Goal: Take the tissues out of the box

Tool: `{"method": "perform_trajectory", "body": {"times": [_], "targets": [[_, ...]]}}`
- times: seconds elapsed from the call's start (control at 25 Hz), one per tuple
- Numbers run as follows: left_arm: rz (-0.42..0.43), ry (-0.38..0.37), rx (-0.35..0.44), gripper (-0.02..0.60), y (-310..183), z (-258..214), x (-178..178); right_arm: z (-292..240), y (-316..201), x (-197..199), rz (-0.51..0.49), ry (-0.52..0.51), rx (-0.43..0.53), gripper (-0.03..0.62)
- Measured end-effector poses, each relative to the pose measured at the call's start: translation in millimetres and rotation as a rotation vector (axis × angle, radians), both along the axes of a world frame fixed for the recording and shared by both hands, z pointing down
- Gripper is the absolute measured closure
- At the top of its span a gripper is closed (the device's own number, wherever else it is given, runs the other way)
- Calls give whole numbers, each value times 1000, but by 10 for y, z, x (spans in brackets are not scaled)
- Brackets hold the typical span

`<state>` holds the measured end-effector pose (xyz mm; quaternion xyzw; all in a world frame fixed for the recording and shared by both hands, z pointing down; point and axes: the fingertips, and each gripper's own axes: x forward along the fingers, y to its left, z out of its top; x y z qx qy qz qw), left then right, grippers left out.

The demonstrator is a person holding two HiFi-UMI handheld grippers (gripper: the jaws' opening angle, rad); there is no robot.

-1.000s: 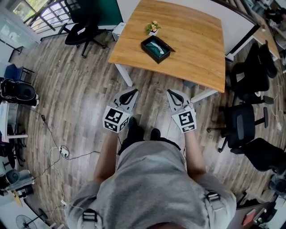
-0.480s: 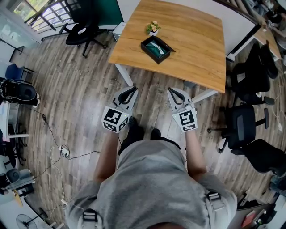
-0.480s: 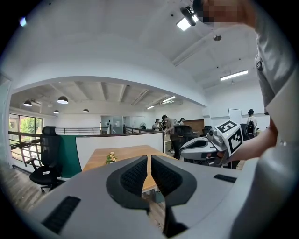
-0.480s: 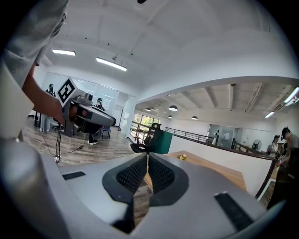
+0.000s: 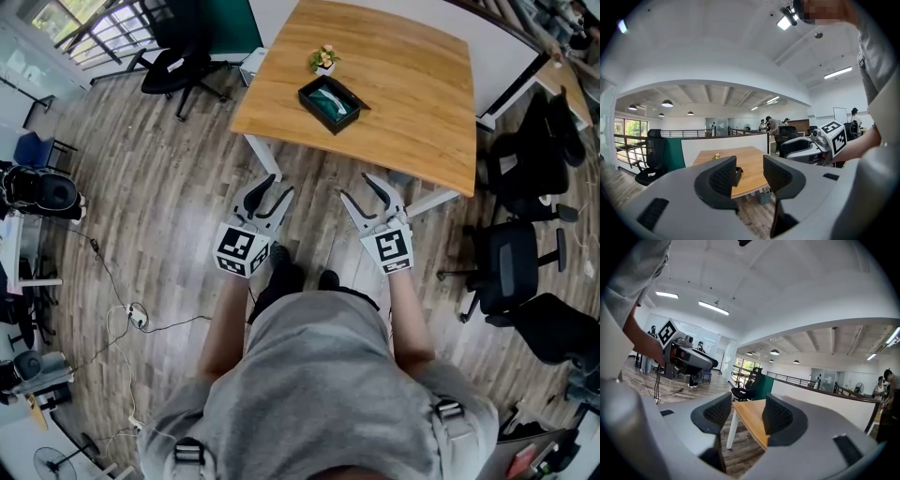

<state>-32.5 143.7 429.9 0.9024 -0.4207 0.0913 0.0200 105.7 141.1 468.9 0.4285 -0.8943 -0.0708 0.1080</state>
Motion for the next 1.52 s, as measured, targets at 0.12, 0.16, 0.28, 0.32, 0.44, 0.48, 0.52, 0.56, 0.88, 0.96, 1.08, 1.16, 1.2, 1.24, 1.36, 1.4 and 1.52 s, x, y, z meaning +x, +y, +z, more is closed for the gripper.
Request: {"method": "perform_trajectory", "body": {"times": [0.12,0.16,0.28,0.32,0.44,0.48,0.52,0.56,0.88,0.96,1.08,1.16,1.2,1.24,1.36,1.4,1.52], "targets": [[7,-11,-7,368,22,25,4,29,5,-7,5,-17,-21,315],[11,-17,-10,358,29,37,7,48,4,-14,7,-23,-35,302],[22,-26,-16,333,32,60,8,58,-20,-65,-8,-19,-29,272],[26,-26,-17,329,35,66,7,64,-18,-80,-7,-20,-34,262],[33,-24,-17,318,50,65,14,70,-9,-100,-11,-21,-35,249],[32,-23,-15,318,48,59,20,66,-18,-96,-16,-18,-25,247],[31,-24,-12,318,42,52,26,65,-31,-89,-18,-19,-20,246],[29,-26,-10,318,33,44,29,65,-46,-81,-17,-21,-19,246],[-1,-68,8,318,-18,27,-127,164,-72,-106,-38,3,-58,263],[-12,-65,13,318,-84,4,-174,179,-106,-101,-32,0,-71,263],[-4,-60,11,318,-192,3,-195,171,-211,-133,-30,3,-66,263],[13,-50,-2,318,-322,31,-198,171,-342,-181,-29,16,-67,264],[24,-44,-9,318,-390,46,-191,171,-407,-197,-27,21,-71,264],[34,-40,-14,318,-450,60,-181,170,-463,-205,-22,24,-76,265],[55,-30,-24,318,-607,99,-178,177,-600,-229,-5,30,-97,268],[62,-24,-29,318,-663,114,-181,180,-646,-239,-1,35,-99,270],[88,-13,-42,318,-841,153,-161,199,-796,-245,12,56,-102,272]]}}
